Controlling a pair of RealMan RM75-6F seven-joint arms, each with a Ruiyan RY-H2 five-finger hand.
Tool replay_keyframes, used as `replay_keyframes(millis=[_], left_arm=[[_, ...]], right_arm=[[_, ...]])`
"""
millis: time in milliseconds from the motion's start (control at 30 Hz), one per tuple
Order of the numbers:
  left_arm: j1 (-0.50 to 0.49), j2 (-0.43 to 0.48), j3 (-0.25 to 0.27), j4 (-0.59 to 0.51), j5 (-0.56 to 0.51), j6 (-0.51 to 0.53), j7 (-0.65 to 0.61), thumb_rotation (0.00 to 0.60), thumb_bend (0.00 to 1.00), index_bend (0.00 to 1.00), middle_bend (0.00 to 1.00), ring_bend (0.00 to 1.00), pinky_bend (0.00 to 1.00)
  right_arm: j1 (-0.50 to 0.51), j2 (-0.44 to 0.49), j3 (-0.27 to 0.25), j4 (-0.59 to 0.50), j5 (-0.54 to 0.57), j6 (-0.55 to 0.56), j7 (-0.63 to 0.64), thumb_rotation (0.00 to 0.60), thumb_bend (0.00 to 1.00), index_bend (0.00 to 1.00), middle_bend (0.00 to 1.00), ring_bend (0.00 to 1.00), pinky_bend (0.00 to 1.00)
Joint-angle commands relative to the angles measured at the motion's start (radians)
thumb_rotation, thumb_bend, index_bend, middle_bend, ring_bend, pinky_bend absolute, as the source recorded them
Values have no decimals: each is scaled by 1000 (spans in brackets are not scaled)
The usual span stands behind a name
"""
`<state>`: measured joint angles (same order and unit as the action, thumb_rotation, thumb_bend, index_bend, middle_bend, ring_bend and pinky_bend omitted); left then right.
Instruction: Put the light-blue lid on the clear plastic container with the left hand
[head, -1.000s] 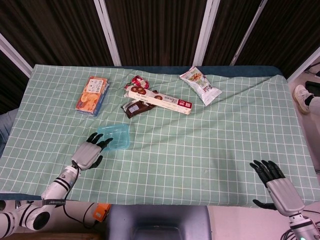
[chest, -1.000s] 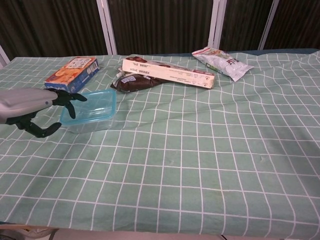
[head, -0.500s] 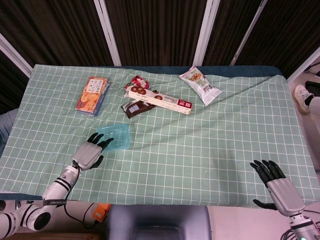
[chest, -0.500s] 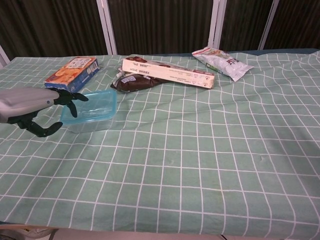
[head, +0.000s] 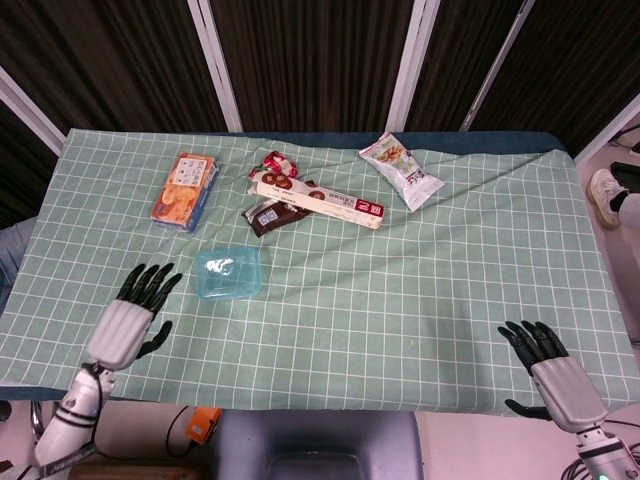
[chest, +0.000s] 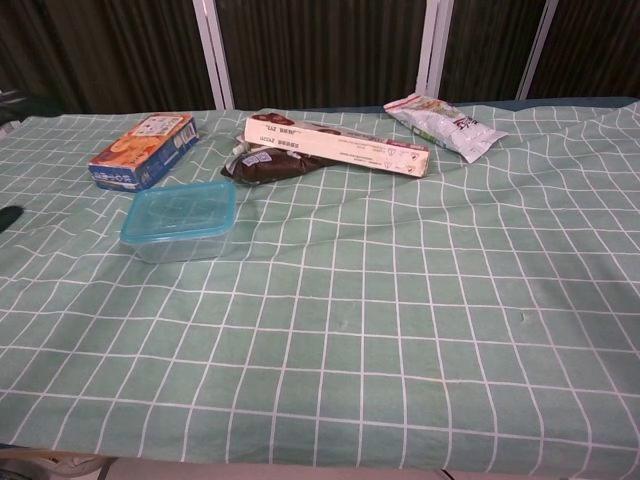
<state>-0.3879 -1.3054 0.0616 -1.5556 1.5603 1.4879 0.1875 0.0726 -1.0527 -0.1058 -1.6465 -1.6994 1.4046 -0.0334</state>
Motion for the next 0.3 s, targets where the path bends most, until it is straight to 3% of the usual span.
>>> replay_keyframes(millis=[33,300], left_arm=[[163,-82,74,174,78,175,-87,600,395,0,6,0,0],[185,-73,56,200,74,149,-88,600,390,0,0,0,0]], right_arm=[[2,-8,3,-5,11,-11,-18,600,185,6,188,0,0],[1,-16,8,-9,21,-13,-41,600,184,6,188,0,0]])
